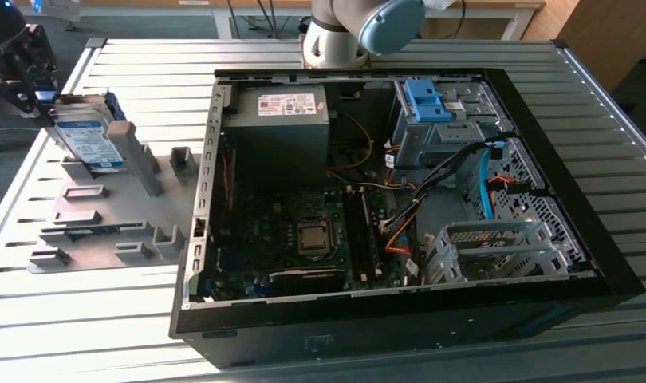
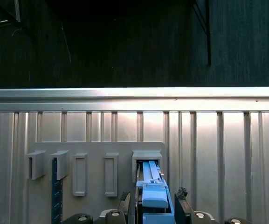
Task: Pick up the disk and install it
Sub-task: 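Pick up the disk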
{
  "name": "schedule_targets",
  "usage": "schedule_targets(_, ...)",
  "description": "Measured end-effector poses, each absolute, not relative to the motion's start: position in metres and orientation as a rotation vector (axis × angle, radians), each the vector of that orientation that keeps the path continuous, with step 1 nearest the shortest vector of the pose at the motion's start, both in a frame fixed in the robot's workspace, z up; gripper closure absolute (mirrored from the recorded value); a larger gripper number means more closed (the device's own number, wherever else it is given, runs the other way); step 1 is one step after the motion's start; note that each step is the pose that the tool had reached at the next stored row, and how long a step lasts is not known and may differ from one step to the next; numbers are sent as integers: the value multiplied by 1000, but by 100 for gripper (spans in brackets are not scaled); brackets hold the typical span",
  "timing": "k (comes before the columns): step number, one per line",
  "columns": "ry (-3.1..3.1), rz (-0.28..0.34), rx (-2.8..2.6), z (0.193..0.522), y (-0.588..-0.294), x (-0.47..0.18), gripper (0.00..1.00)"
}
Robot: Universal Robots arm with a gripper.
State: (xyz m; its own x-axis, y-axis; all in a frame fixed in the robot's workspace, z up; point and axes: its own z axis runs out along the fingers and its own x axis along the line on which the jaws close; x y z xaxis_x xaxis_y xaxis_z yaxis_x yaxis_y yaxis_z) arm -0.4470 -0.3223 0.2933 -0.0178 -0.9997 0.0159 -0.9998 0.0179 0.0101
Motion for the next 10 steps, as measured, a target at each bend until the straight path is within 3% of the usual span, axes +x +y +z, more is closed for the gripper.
schedule_targets(10, -2247, 6, 2170, 290, -322, -447, 51)
